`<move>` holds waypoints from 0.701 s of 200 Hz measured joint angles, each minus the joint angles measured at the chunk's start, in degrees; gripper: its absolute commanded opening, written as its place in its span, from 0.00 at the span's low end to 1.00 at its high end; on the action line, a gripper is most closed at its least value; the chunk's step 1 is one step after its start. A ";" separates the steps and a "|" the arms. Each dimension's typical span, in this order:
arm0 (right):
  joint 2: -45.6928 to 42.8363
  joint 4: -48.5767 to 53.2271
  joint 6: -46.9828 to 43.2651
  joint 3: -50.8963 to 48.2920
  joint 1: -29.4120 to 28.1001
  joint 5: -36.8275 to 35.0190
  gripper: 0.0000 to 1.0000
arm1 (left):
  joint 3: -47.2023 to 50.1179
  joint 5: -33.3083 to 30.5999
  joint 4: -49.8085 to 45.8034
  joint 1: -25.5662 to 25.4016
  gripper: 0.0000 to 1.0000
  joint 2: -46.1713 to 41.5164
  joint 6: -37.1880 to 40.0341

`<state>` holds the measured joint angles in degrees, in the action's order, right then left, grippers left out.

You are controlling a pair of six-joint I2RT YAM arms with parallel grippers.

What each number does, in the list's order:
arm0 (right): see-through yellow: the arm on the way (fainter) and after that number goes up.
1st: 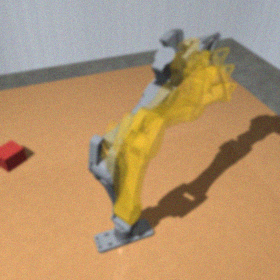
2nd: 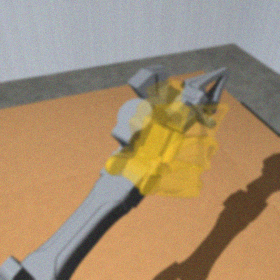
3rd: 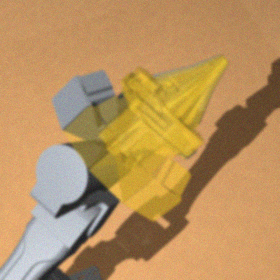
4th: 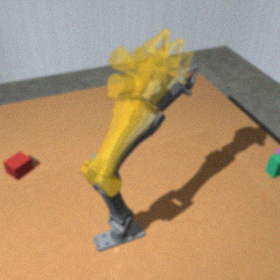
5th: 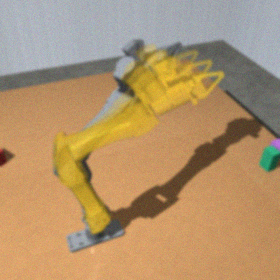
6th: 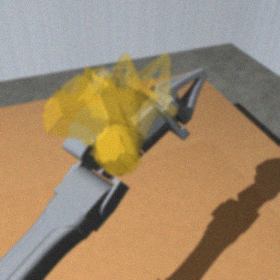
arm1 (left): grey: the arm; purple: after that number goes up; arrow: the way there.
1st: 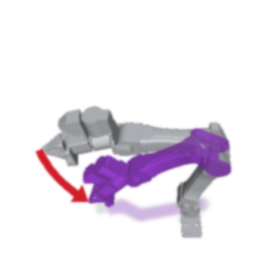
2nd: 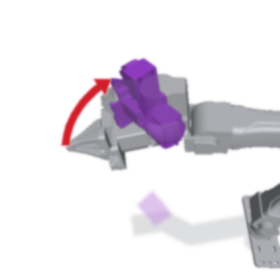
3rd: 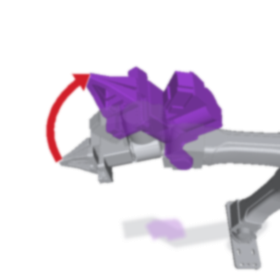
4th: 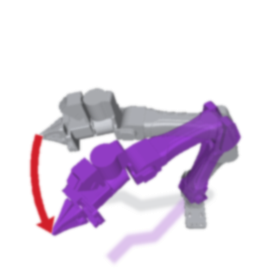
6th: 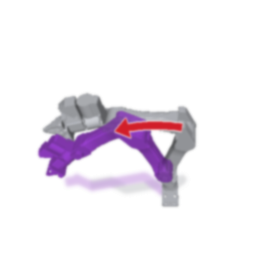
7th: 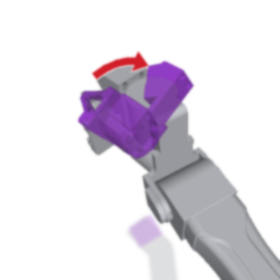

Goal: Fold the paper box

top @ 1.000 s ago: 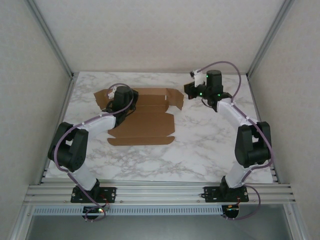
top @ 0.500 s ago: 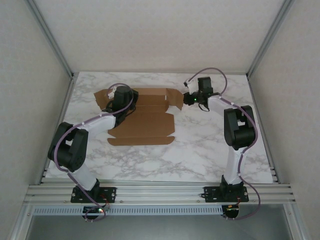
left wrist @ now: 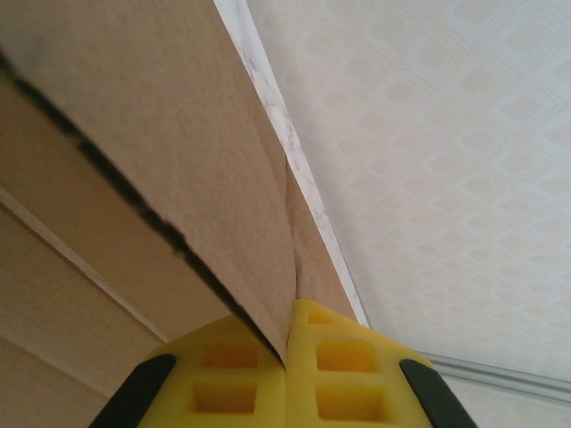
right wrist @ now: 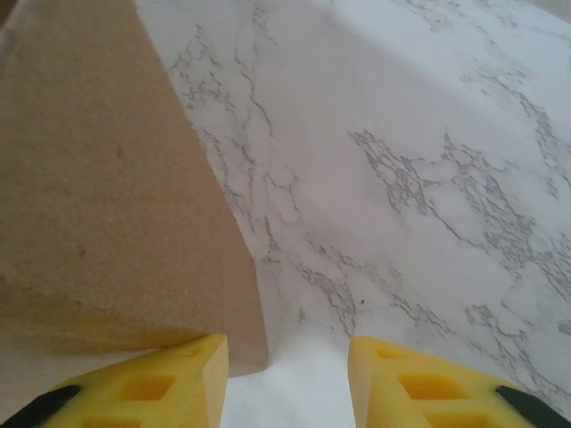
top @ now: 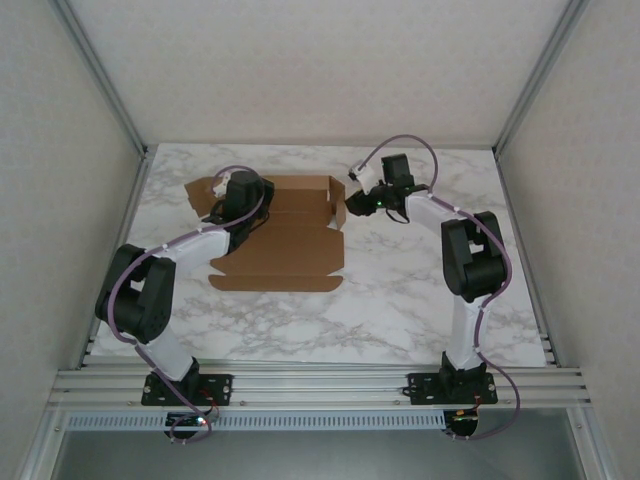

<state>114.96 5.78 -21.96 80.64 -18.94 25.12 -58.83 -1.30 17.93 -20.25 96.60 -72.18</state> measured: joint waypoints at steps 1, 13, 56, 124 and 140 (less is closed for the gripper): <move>0.00 0.02 -0.04 0.00 -0.02 0.00 0.41 | 0.00 -0.02 0.00 0.02 0.00 0.00 0.00; 0.00 0.70 -0.76 0.26 -0.39 0.00 0.42 | 0.00 0.00 -0.02 0.24 0.00 0.00 0.00; -0.24 4.04 -2.58 1.73 -1.75 0.24 0.41 | -0.42 0.04 -0.44 1.03 0.00 0.00 0.00; -0.24 12.07 -2.95 7.72 -3.23 2.32 0.41 | -2.97 0.61 -2.34 1.20 0.00 2.43 -0.26; -0.24 12.09 -2.93 7.96 -3.32 3.15 0.40 | -3.54 0.87 -2.80 1.22 0.00 2.62 -0.24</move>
<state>114.72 17.87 -24.88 88.60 -22.26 28.27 -62.37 -0.43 15.14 -19.03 99.22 -72.42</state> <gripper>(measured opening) 0.406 0.050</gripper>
